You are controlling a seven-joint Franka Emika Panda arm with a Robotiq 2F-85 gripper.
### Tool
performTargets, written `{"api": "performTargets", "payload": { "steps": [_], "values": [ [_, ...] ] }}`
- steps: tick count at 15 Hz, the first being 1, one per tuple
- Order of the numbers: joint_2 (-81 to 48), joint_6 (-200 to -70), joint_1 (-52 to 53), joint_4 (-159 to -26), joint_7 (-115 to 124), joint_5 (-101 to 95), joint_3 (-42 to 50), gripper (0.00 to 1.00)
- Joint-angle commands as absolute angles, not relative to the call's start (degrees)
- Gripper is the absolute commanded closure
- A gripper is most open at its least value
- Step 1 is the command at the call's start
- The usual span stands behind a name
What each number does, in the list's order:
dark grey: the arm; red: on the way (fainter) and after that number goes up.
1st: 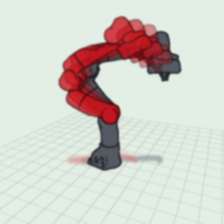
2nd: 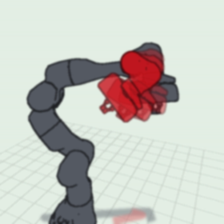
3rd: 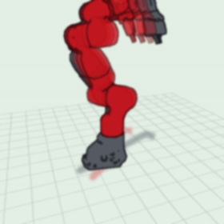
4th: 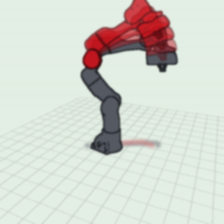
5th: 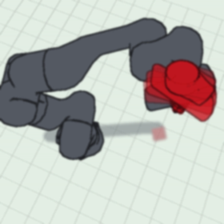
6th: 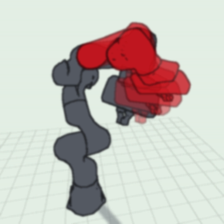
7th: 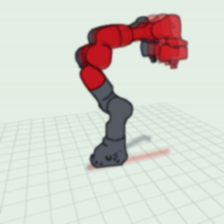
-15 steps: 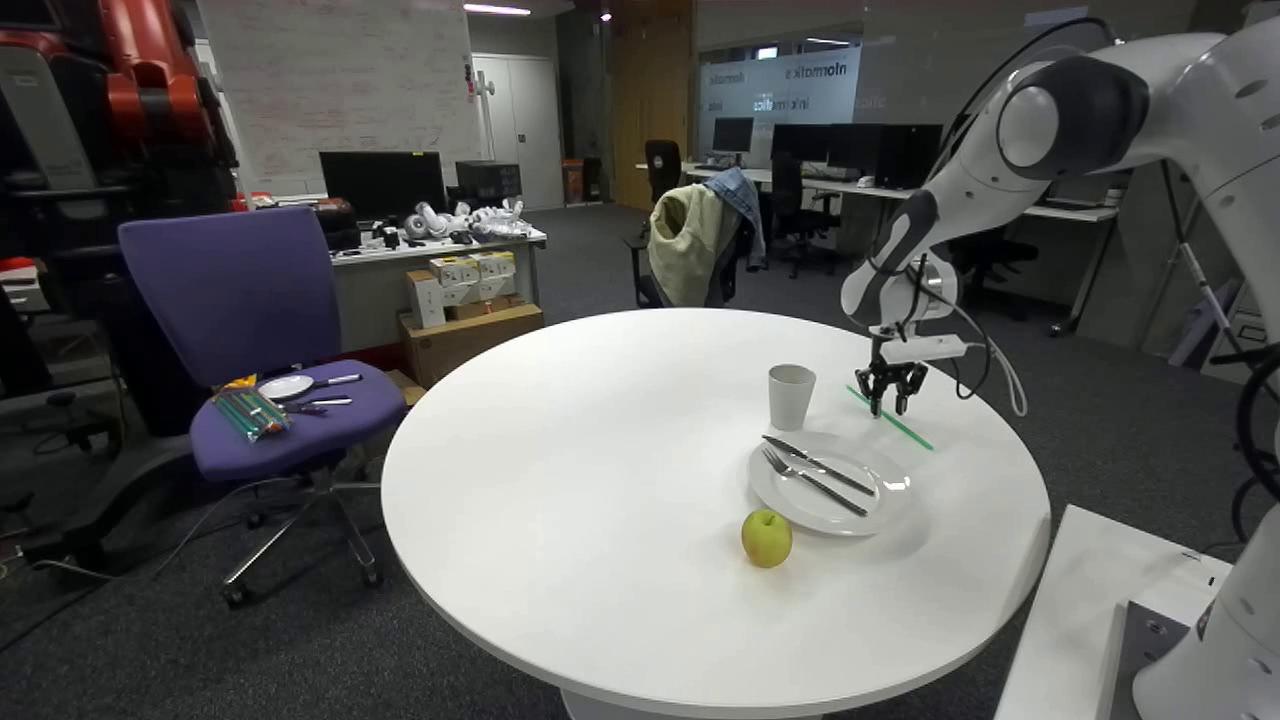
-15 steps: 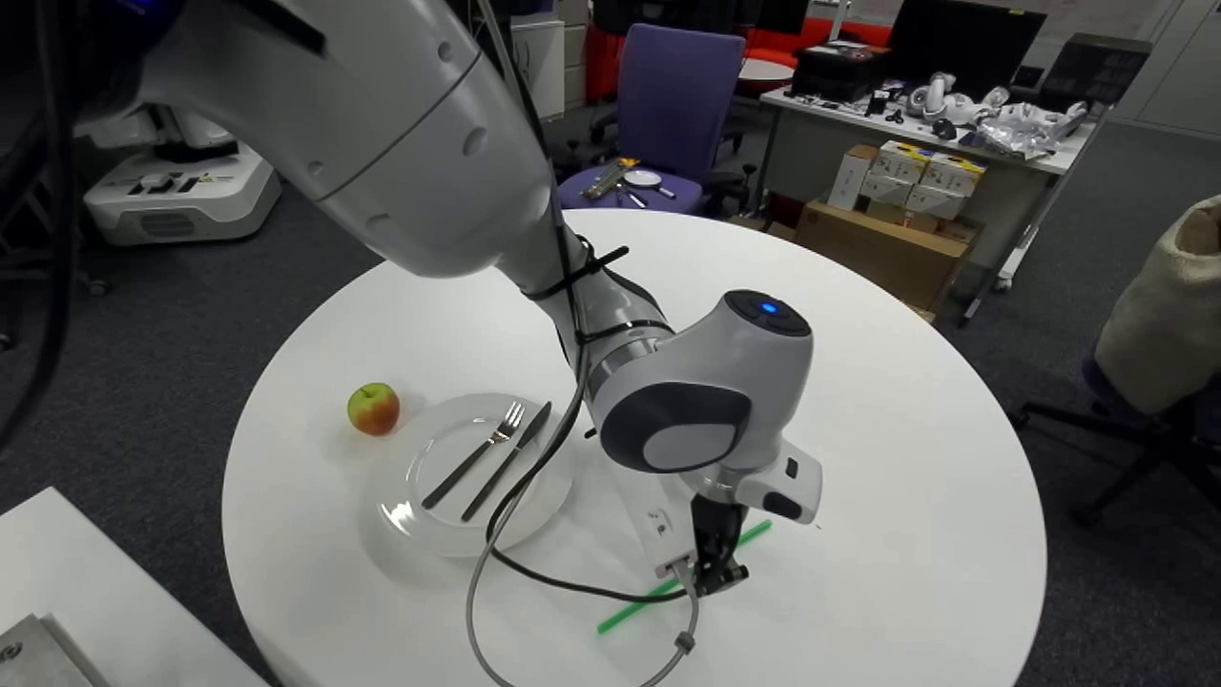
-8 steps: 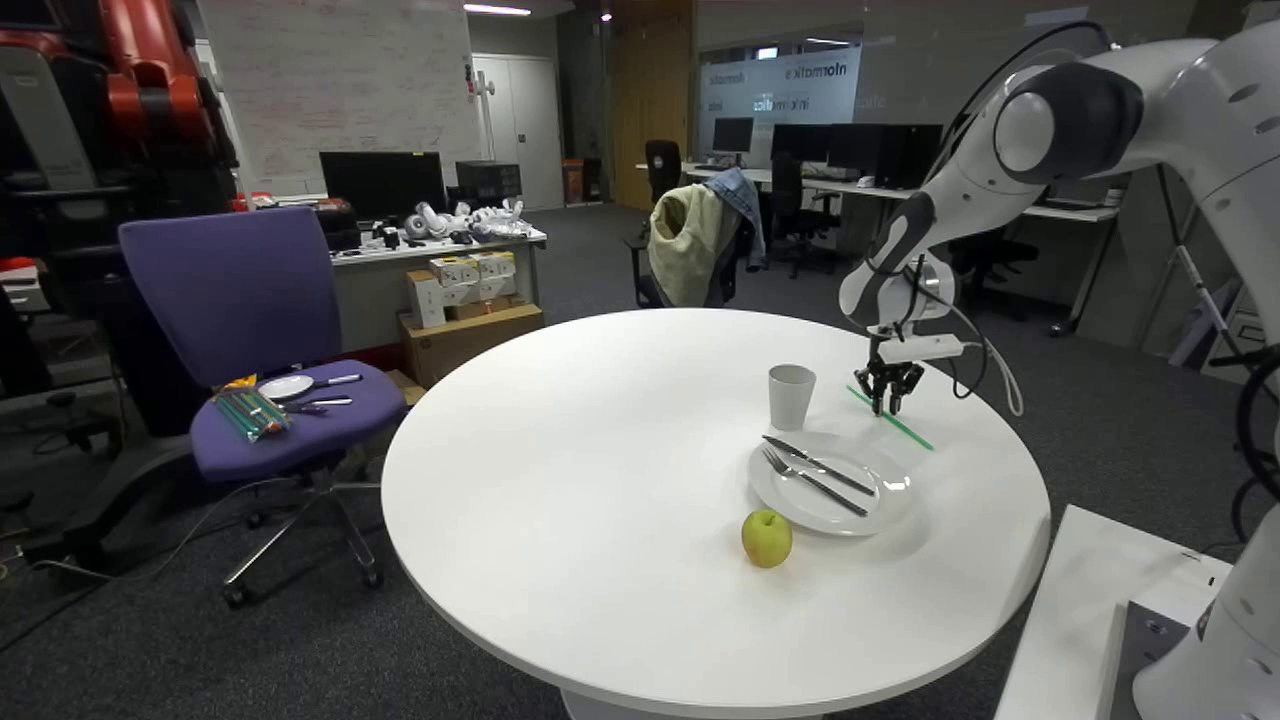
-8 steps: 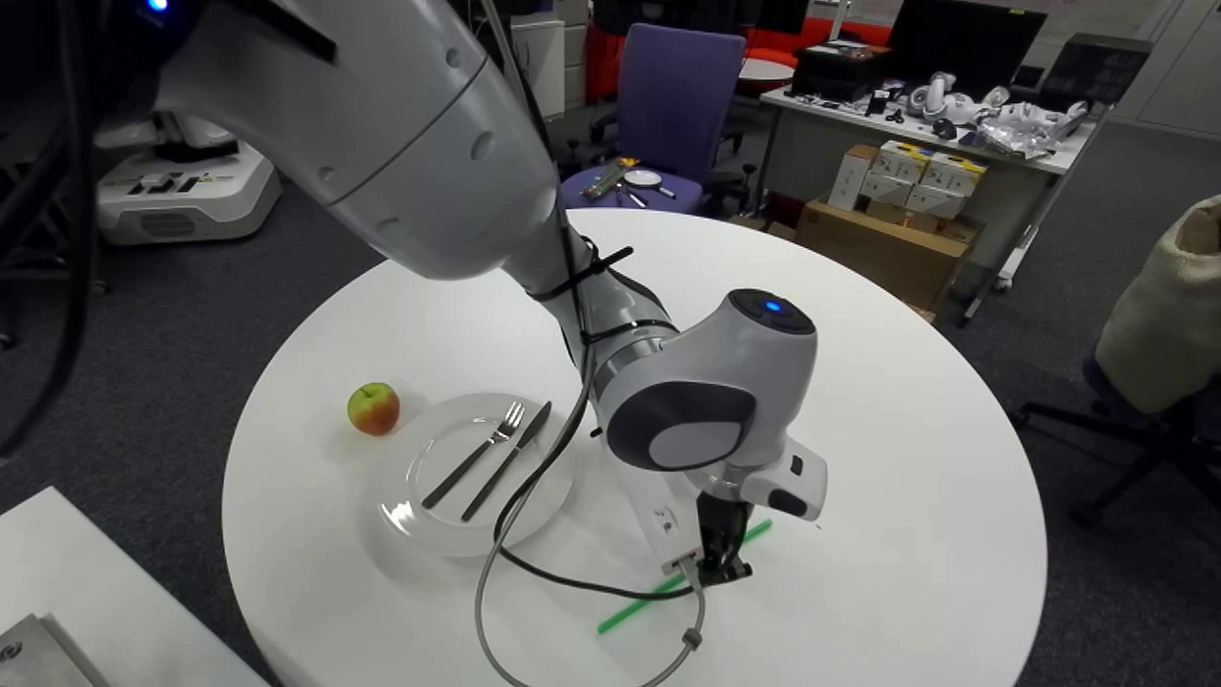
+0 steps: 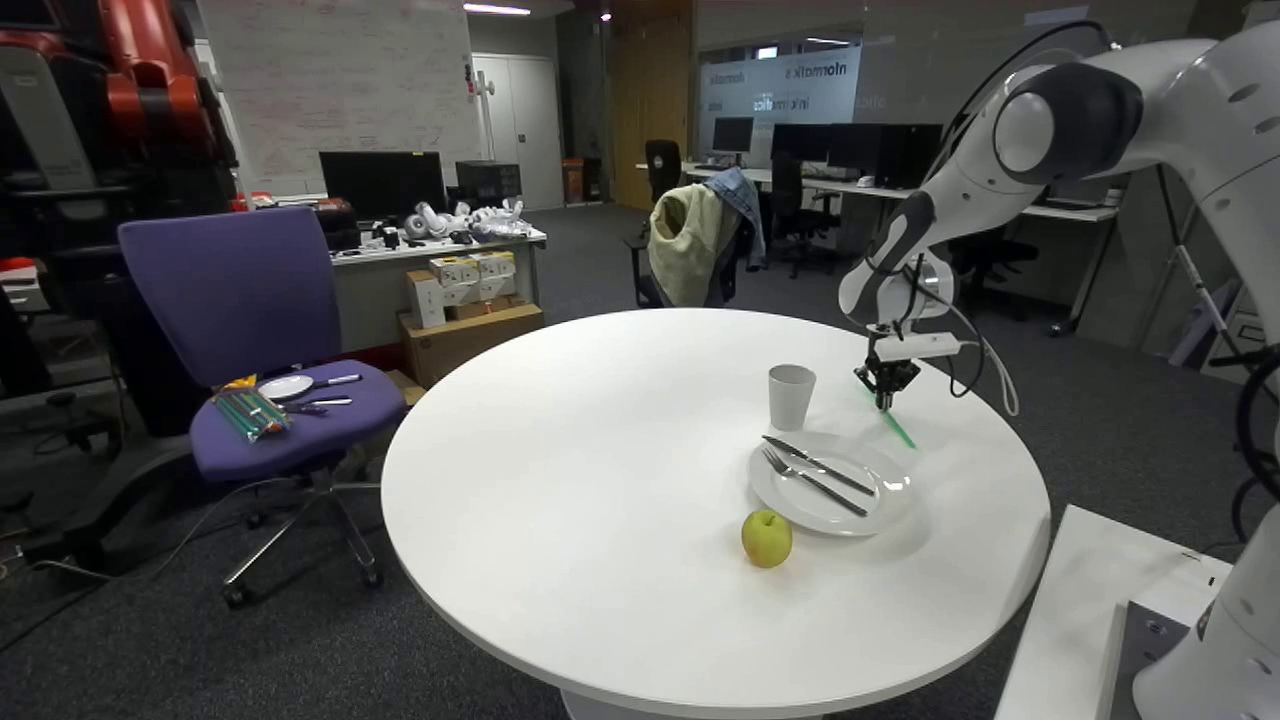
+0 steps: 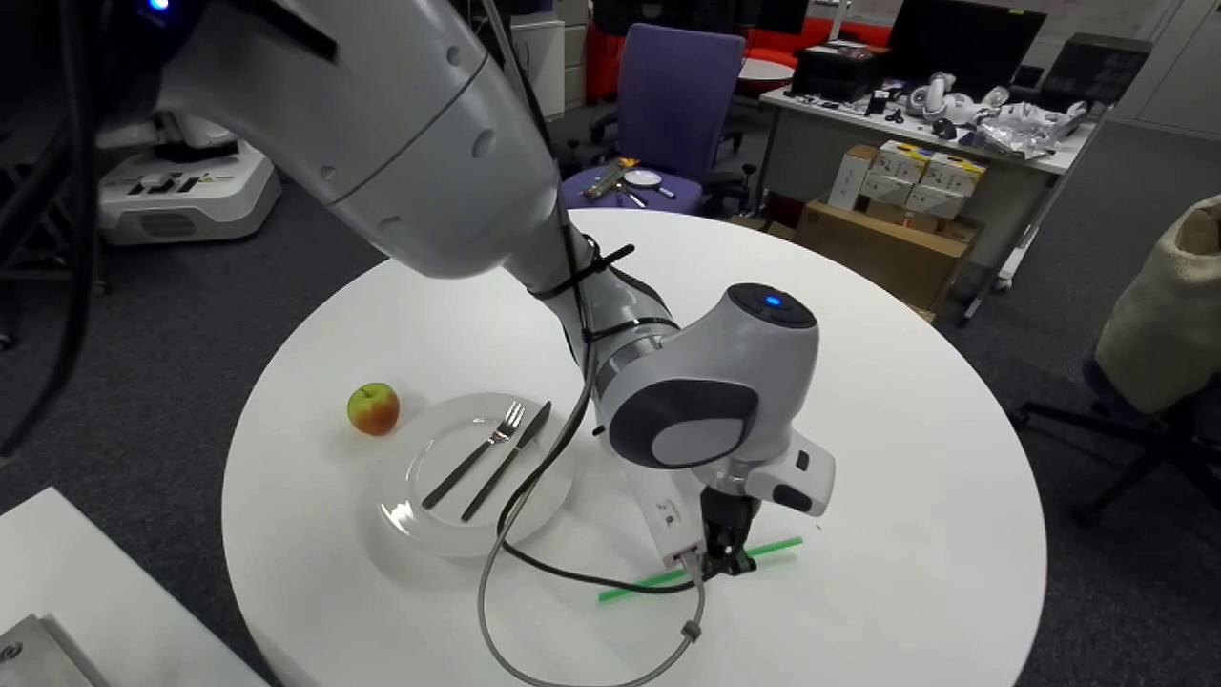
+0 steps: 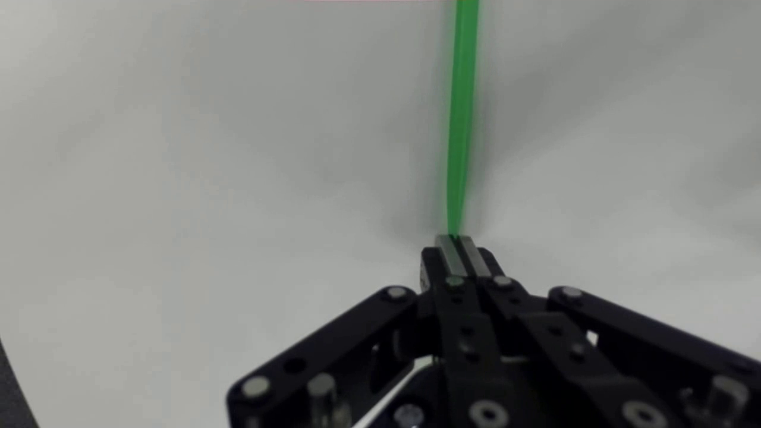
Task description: Place the green straw in the cup
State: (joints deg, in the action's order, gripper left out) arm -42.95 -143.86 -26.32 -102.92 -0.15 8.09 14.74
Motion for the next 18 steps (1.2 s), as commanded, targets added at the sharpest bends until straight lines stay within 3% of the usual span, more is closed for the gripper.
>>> {"api": "performTargets", "payload": {
  "steps": [1,14,18],
  "values": [
    [-39.0,-153.54,-25.79,-106.24,2.02,9.5,14.71,1.0],
    [-24.66,-196.65,-18.9,-125.13,6.53,9.88,13.97,1.0],
    [-20.85,-198.84,-12.69,-127.2,5.89,11.67,16.99,1.0]
  ]
}}
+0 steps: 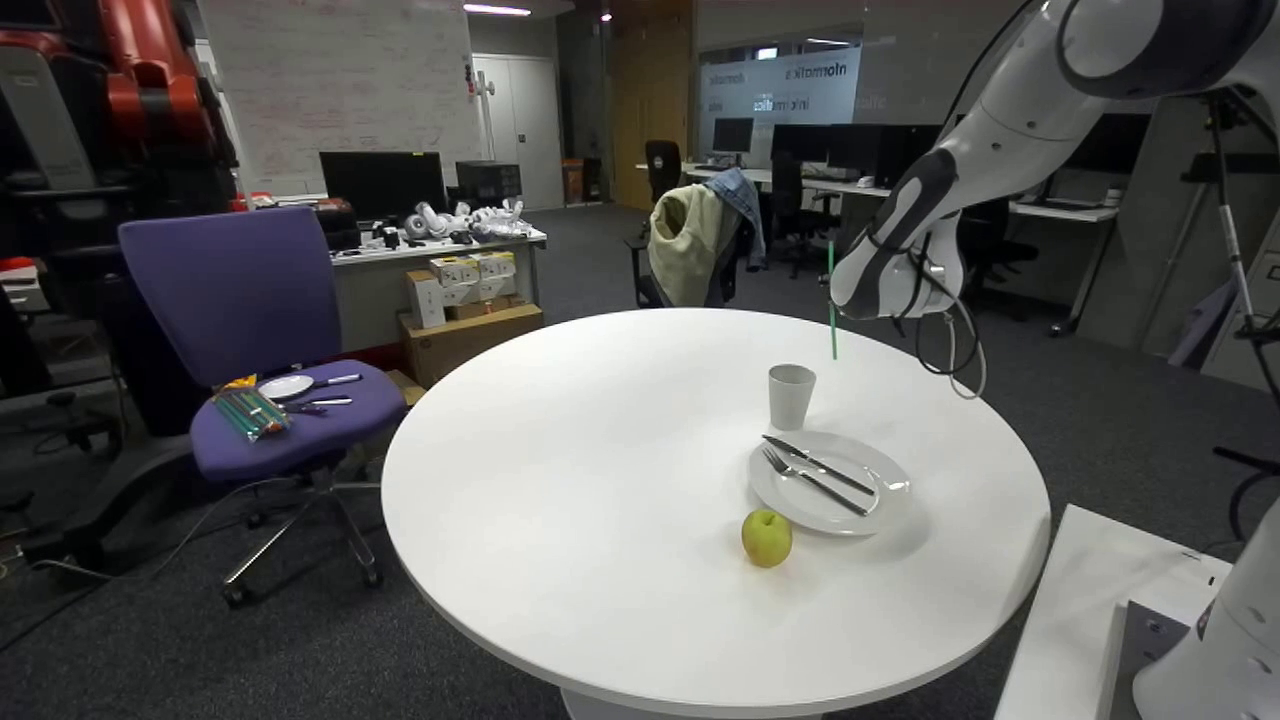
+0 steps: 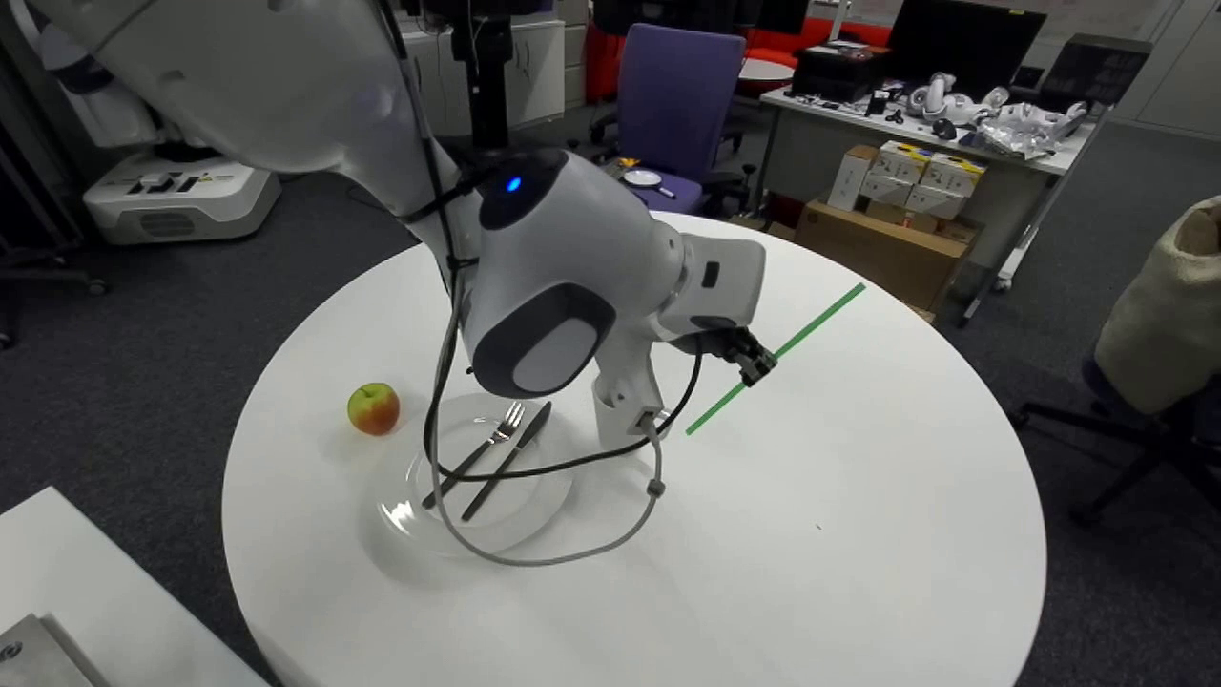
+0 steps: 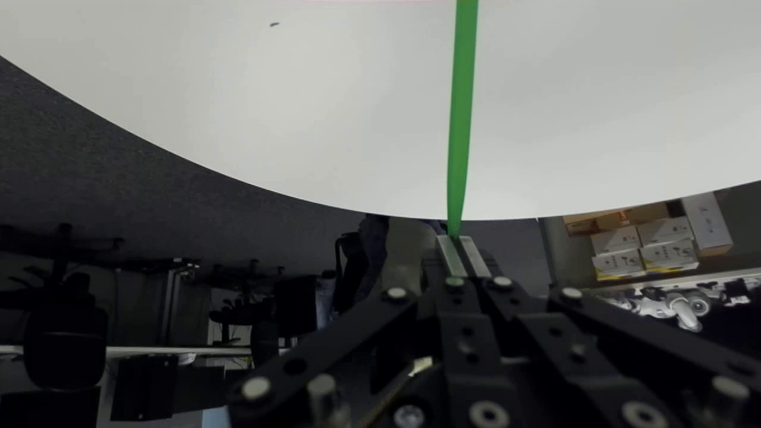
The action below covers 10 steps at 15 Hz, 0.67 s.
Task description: Place the green straw in the cup
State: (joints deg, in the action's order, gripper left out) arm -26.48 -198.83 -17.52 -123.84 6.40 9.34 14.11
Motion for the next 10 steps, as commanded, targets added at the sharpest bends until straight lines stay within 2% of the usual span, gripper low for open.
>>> {"api": "performTargets", "payload": {
  "steps": [1,5,10],
  "values": [
    [-20.06,-198.77,-11.08,-127.32,5.77,12.17,17.88,1.0],
    [-18.29,-198.59,-2.92,-127.42,4.78,15.27,23.01,1.0],
    [-22.31,-198.27,7.0,-127.43,4.65,19.45,29.89,1.0]
  ]
}}
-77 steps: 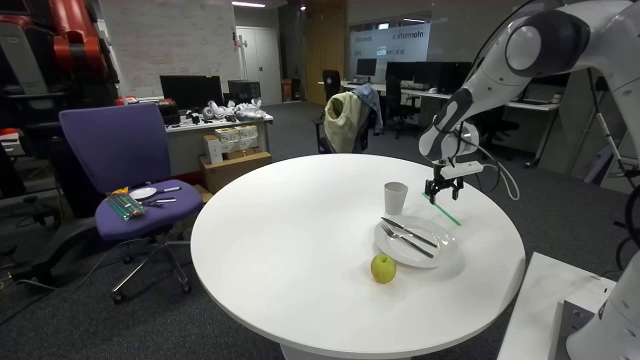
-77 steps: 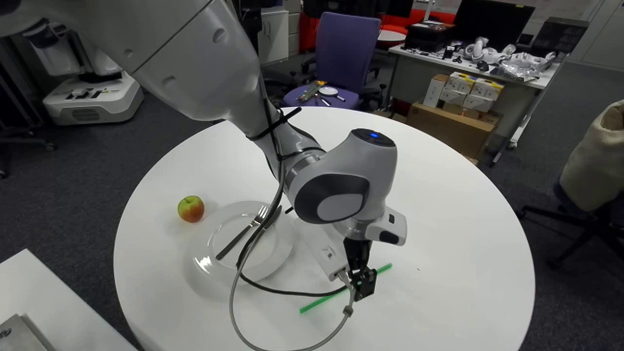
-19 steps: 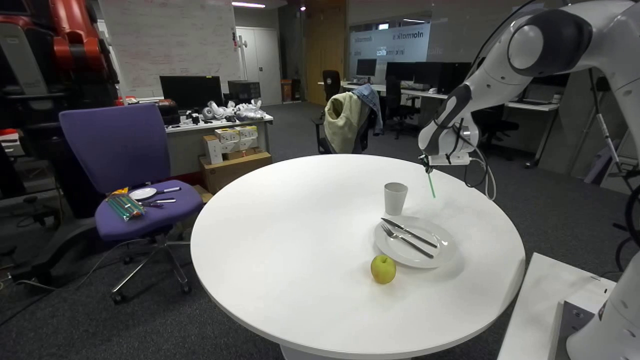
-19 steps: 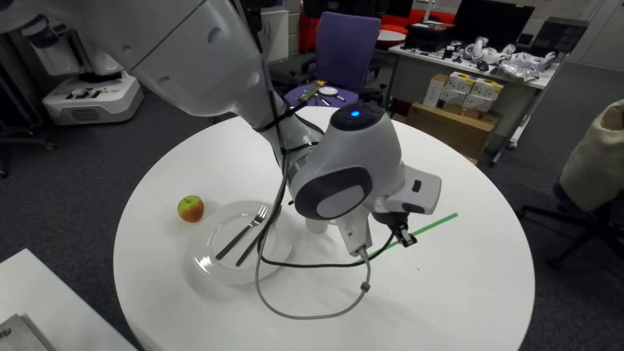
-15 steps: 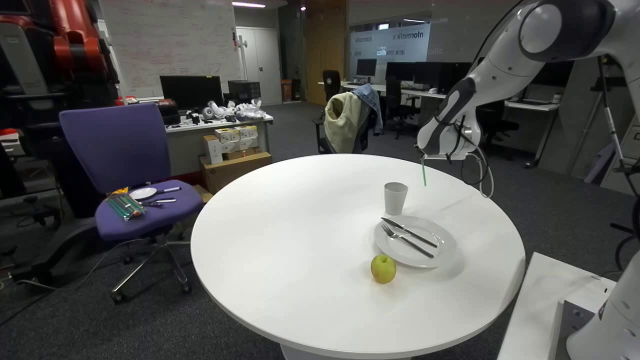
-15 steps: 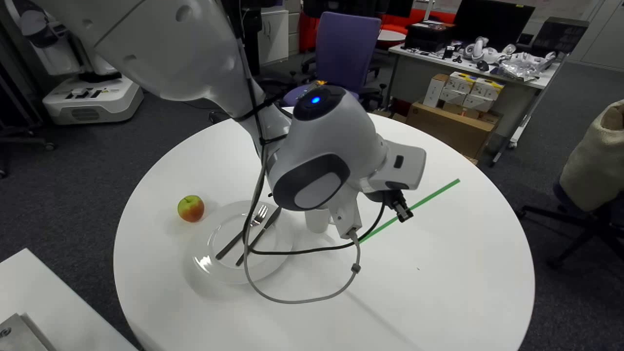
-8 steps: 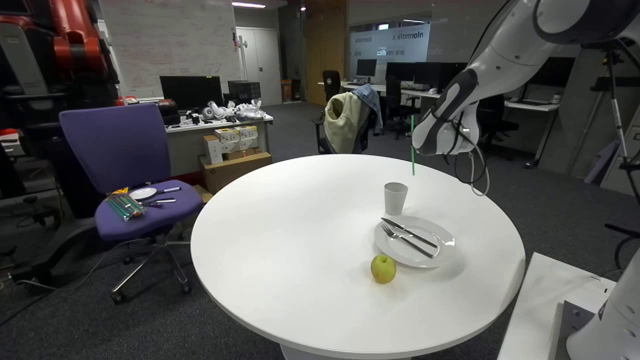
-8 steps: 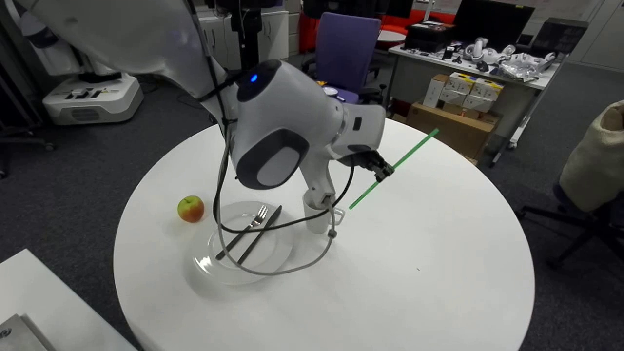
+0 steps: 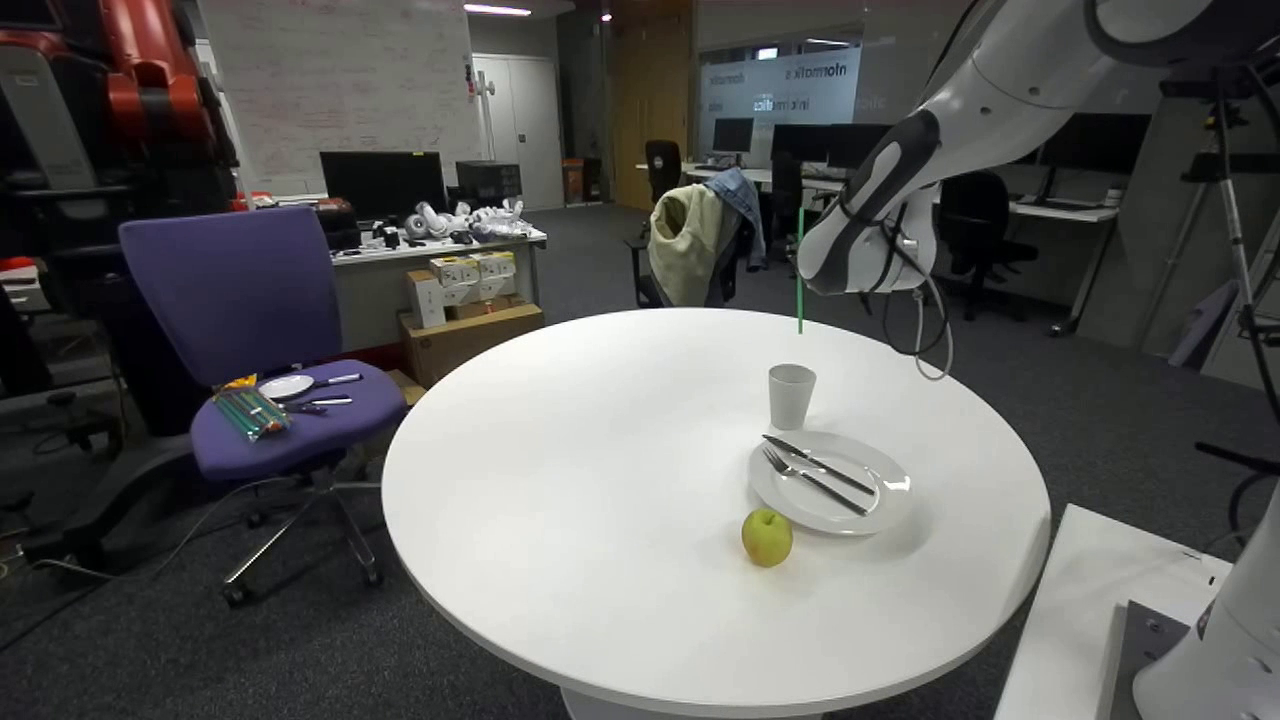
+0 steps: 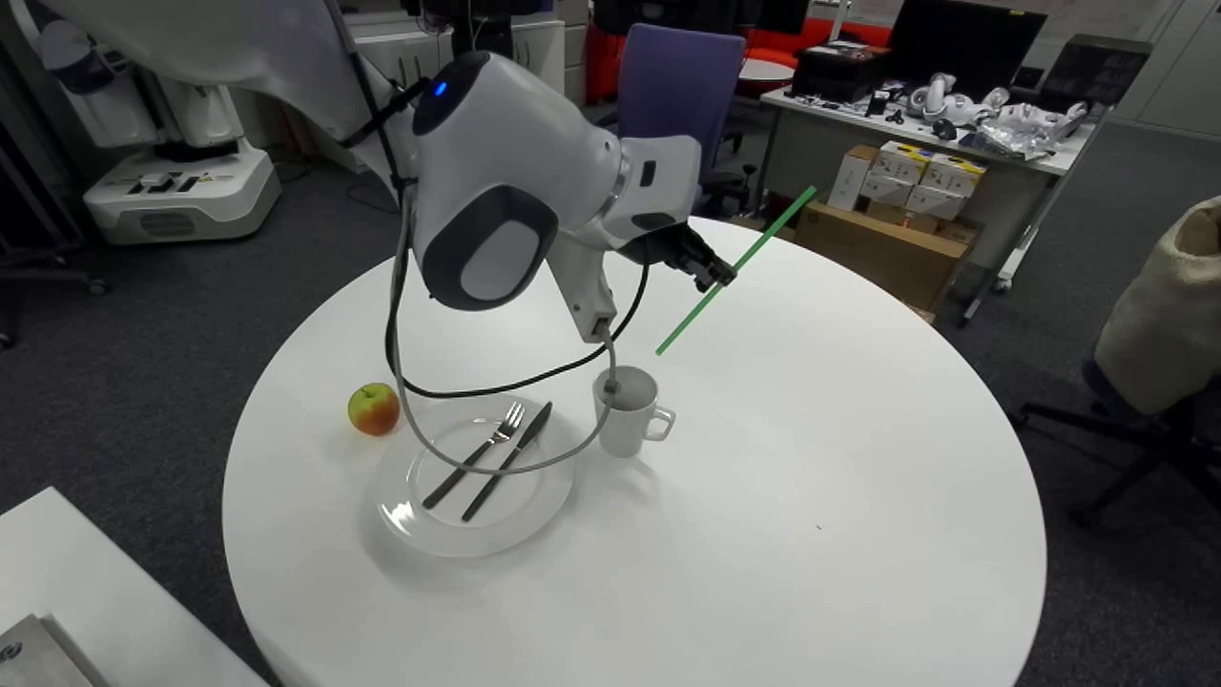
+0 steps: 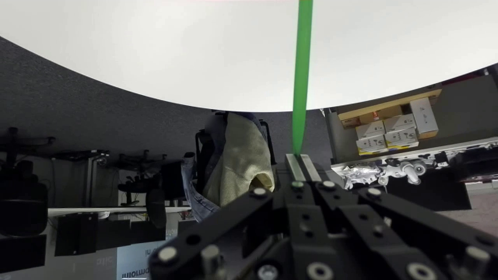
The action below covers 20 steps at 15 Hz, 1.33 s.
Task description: Place the green straw in the cup
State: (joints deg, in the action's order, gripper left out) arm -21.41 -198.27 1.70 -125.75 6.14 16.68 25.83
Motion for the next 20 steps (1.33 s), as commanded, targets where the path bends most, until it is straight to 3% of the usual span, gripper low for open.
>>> {"api": "performTargets", "payload": {
  "steps": [1,16,17,20],
  "values": [
    [-23.52,-198.24,8.73,-127.81,4.74,20.12,31.1,1.0],
    [-32.95,-198.2,14.85,-129.73,6.36,21.18,34.43,1.0],
    [-32.93,-198.2,14.03,-129.53,4.6,22.67,33.41,0.83],
    [-33.2,-198.2,13.92,-129.72,4.68,23.45,33.44,0.56]
  ]
}}
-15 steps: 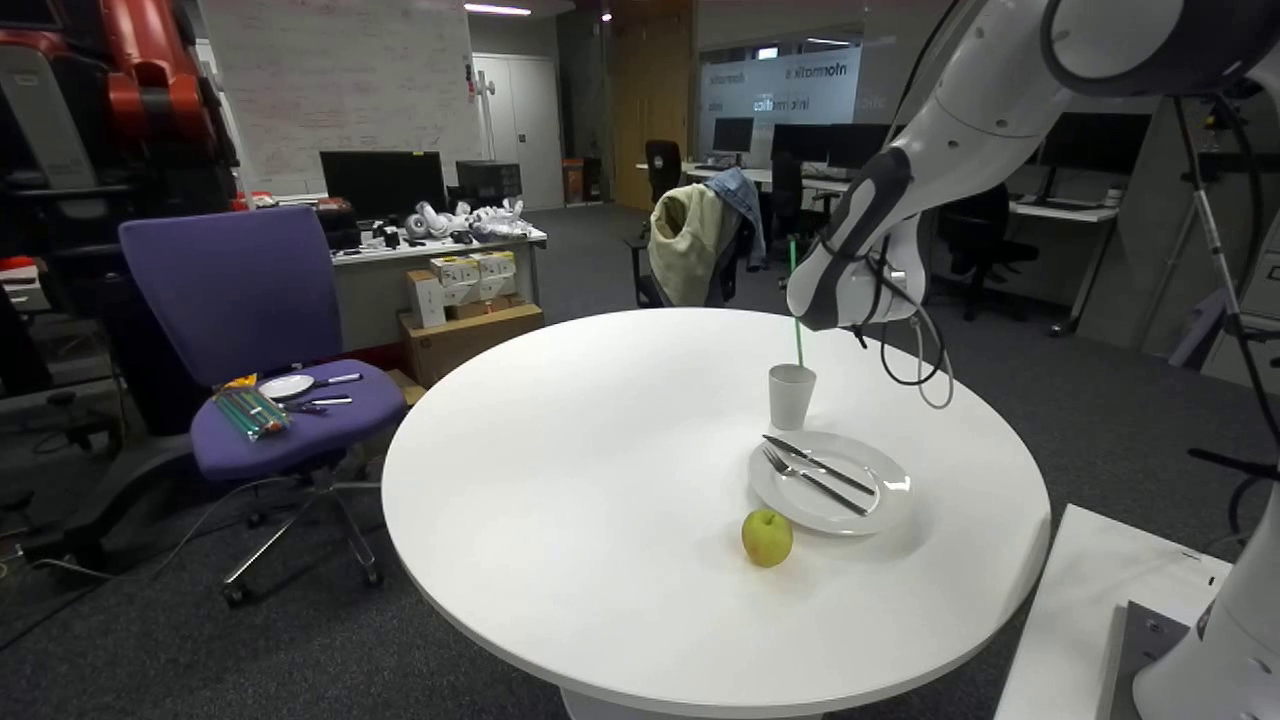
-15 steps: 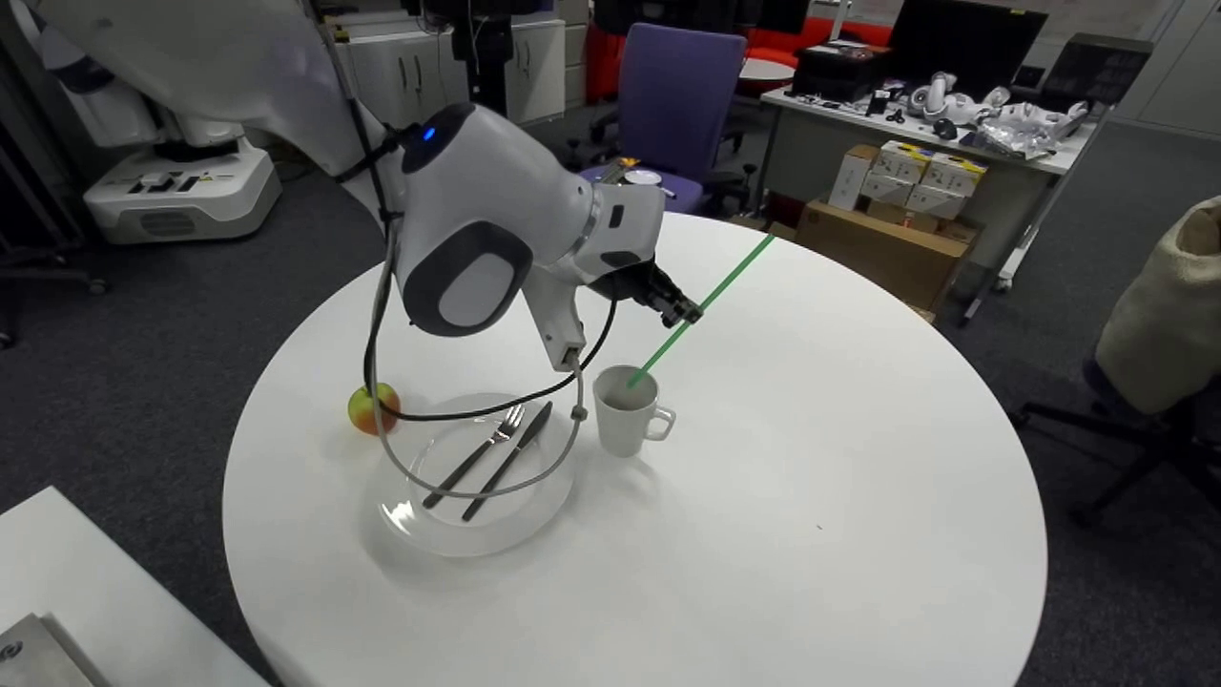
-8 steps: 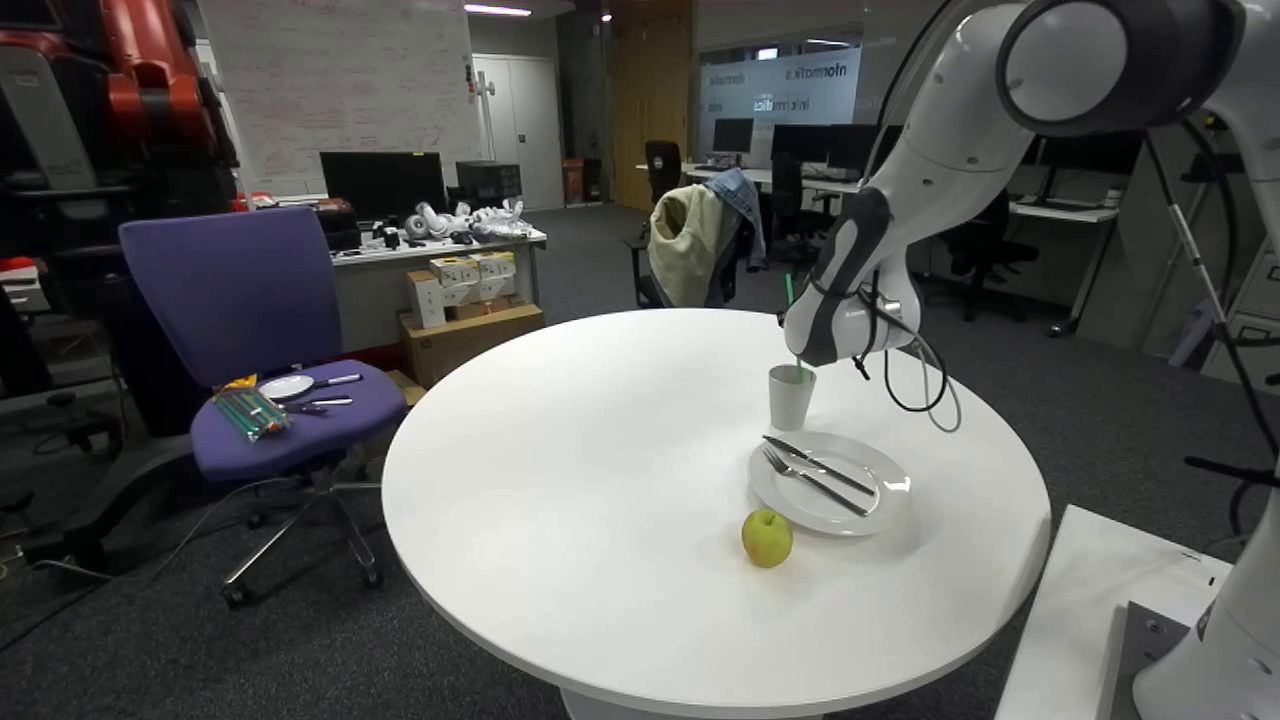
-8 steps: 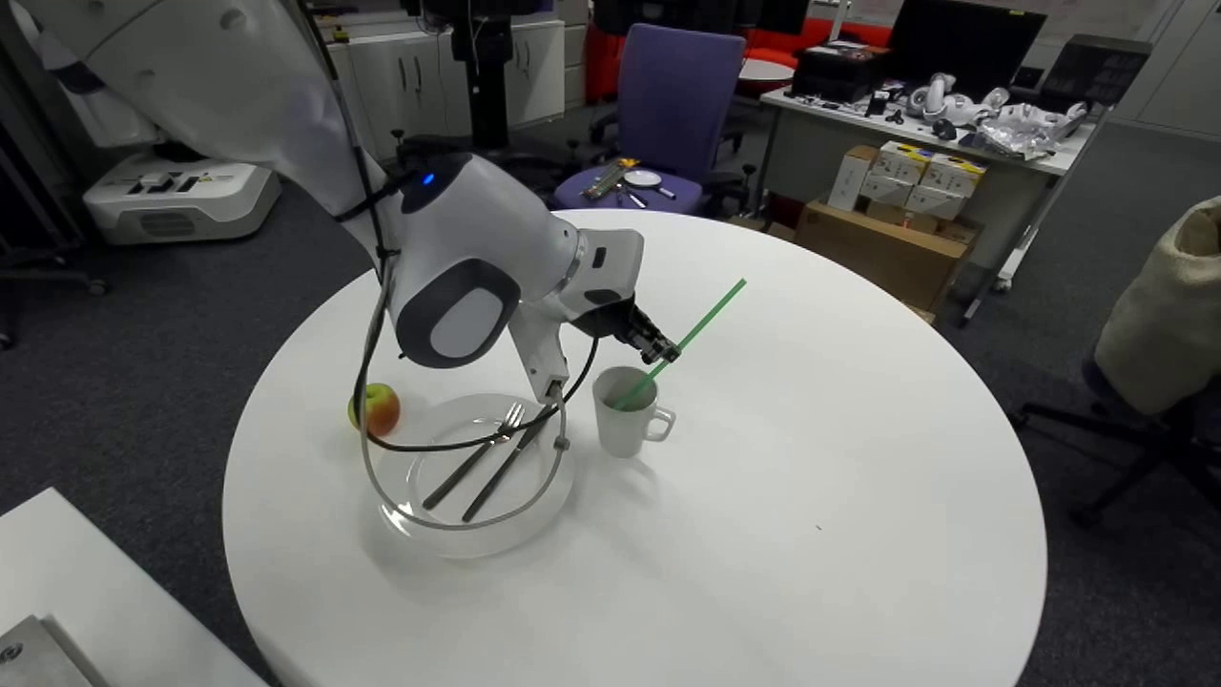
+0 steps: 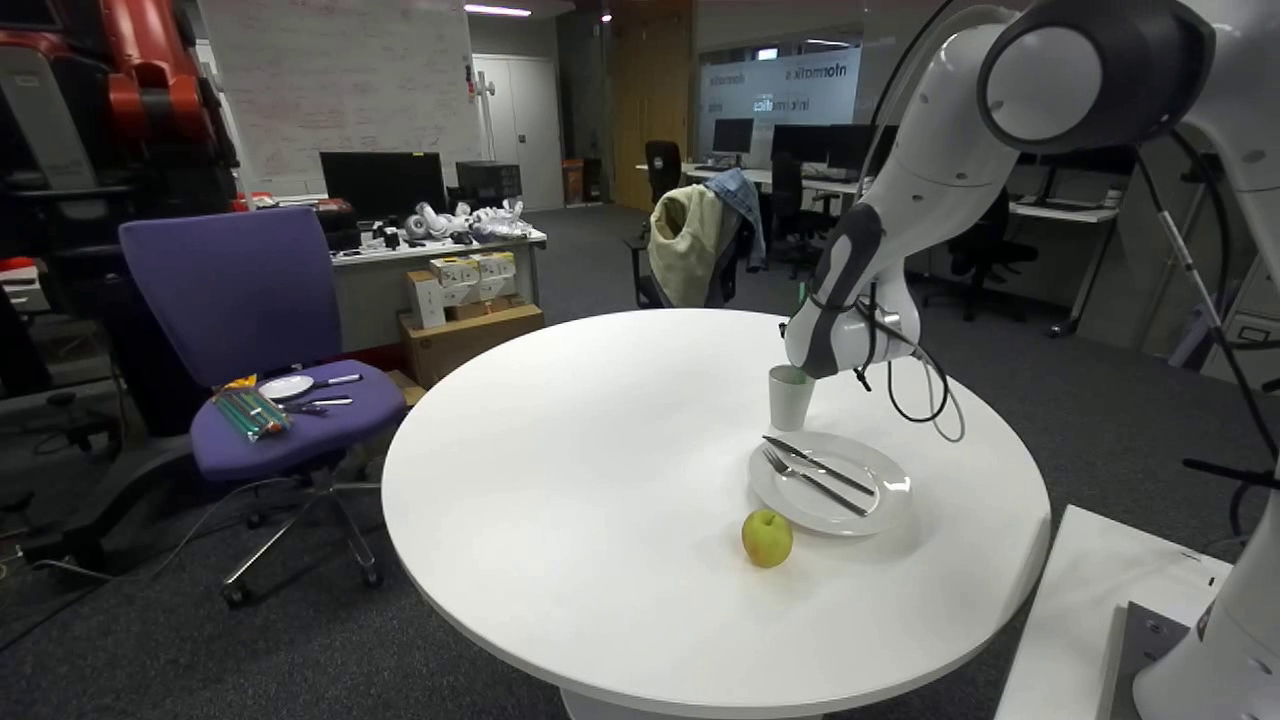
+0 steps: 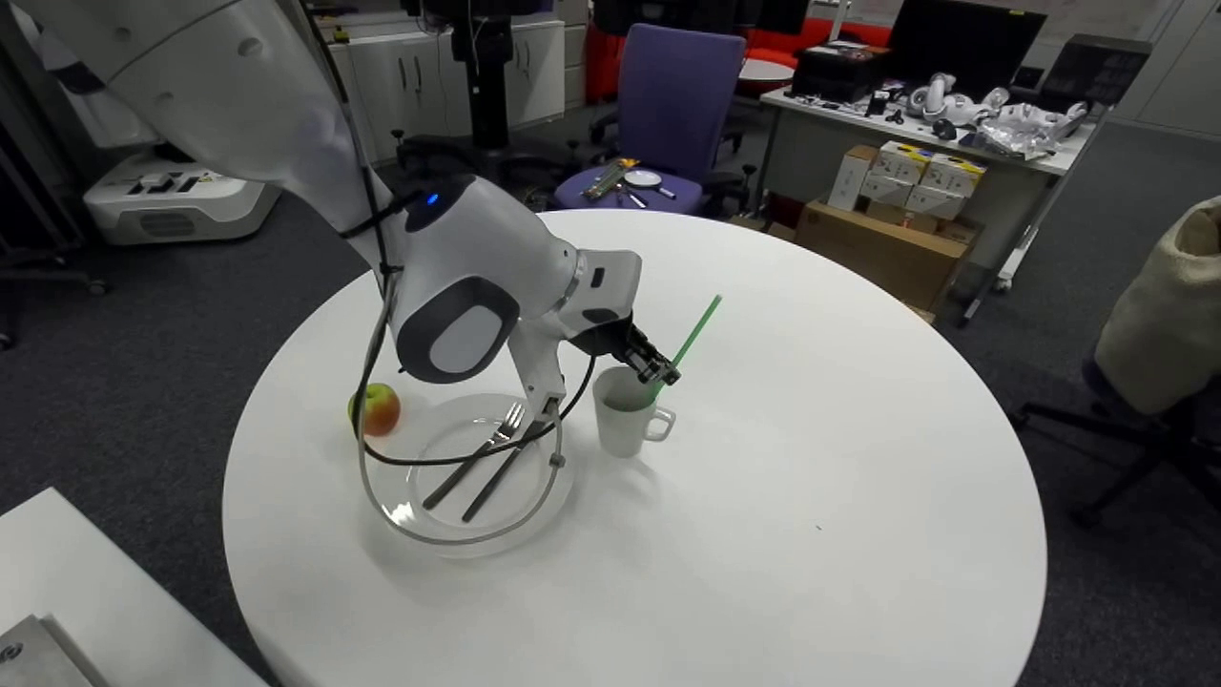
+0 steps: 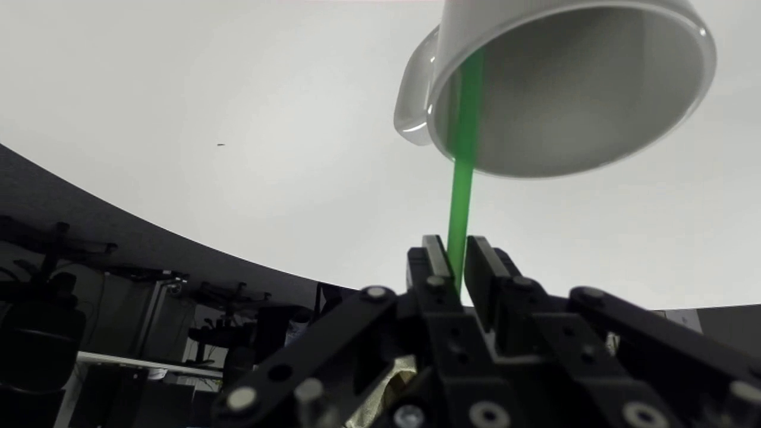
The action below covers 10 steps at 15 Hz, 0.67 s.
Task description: Place the green straw in the cup
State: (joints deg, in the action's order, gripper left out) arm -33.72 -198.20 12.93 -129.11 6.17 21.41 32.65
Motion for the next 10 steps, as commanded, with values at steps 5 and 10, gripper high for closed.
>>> {"api": "performTargets", "payload": {
  "steps": [5,10],
  "values": [
    [-29.04,-198.2,13.6,-131.52,4.15,22.99,33.17,0.21],
    [-20.27,-196.9,12.15,-135.82,4.2,19.03,31.98,0.0]
  ]
}}
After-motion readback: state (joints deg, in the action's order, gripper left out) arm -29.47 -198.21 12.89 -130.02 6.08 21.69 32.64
